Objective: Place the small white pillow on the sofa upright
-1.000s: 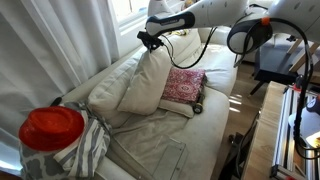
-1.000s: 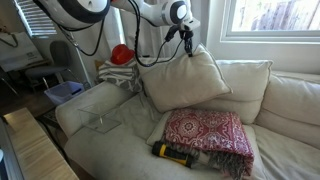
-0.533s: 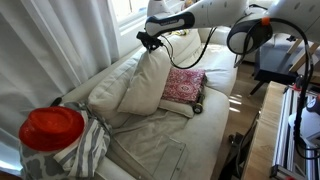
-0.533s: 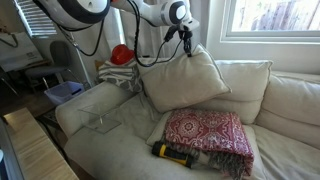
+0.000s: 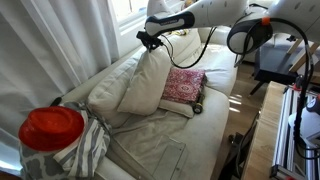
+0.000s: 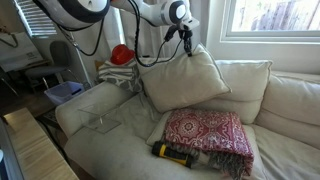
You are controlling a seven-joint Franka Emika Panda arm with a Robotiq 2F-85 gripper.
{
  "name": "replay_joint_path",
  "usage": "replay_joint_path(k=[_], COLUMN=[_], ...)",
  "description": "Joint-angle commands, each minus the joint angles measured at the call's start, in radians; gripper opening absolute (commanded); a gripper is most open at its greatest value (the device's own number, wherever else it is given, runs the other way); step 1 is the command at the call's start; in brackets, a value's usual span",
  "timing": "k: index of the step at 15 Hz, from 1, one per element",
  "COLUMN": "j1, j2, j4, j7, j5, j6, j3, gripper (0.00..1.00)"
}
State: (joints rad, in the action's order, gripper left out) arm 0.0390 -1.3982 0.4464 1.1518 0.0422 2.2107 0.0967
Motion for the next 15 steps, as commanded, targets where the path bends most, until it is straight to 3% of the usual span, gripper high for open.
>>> replay_joint_path(k=[1, 5, 11, 15], j1=[-0.086, -0.214, -0.330, -0.360], j2=[0.032, 0.035, 0.040, 0.028], j4=[0.015, 0.004, 0.003, 0.017], j7=[0.004, 0.000, -0.080, -0.249], j5=[-0.051, -0.131, -0.112, -0.089], j6=[-0.033, -0.050, -0.034, -0.026], j3=[0.021, 0.052, -0.011, -0.073], gripper=[0.03, 0.03, 0.03, 0.03])
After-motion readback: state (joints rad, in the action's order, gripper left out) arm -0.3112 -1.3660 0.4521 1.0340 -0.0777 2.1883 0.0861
